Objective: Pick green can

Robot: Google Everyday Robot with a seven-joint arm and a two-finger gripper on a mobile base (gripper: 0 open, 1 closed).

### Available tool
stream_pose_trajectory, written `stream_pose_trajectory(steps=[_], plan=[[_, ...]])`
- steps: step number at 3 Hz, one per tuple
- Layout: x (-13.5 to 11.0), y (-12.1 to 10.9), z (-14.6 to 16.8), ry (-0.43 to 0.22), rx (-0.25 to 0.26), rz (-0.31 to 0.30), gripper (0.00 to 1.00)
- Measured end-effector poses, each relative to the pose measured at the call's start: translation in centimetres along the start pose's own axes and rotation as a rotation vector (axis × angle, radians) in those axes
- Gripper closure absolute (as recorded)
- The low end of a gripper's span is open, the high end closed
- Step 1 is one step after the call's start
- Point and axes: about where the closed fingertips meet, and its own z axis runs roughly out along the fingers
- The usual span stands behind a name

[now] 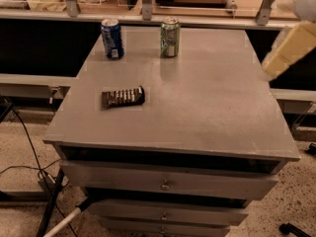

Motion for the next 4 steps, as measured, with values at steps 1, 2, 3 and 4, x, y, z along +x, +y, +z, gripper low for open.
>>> stream_pose_trajectory(steps=[1,2,3,4], plan=[[-2.6,-6.0,0.8,-0.190,0.043,0.099,0.00],[-6.3,-11.5,1.0,-0.399,0.094,0.199,0.00],[-7.4,-13.1,0.5,-0.453,0.120,0.215,0.00],[-7.4,-13.1,0.5,-0.453,0.120,0.215,0.00]])
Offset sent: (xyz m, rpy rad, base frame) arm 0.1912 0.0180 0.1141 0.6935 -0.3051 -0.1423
